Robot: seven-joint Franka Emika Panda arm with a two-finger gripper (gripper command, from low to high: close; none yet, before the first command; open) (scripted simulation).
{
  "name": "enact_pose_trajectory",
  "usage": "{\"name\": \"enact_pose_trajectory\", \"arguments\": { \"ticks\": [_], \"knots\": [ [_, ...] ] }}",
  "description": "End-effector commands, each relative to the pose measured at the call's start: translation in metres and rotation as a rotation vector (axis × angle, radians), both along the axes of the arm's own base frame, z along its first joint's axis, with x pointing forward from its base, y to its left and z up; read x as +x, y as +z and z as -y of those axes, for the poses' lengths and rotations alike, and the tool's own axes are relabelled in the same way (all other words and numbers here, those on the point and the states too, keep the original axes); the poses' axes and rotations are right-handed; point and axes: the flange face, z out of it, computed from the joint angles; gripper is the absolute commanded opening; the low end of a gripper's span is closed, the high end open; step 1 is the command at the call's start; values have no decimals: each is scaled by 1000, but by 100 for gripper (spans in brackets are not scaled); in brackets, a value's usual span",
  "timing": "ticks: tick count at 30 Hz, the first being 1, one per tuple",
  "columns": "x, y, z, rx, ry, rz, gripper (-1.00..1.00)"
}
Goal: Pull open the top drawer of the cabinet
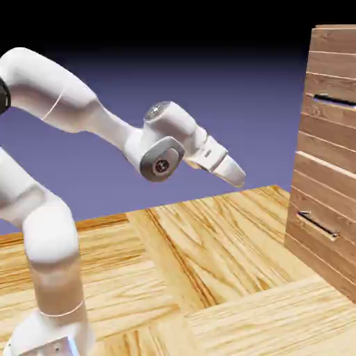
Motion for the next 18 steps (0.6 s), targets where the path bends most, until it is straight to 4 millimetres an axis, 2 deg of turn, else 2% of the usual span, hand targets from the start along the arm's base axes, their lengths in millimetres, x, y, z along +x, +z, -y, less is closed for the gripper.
{"name": "enact_pose_trajectory", "arguments": {
  "ticks": [1,9,18],
  "knots": [
    [2,9,5,19,-33,15,0],
    [15,73,35,180,-258,137,0],
    [27,128,47,382,-431,274,0]
  ]
}}
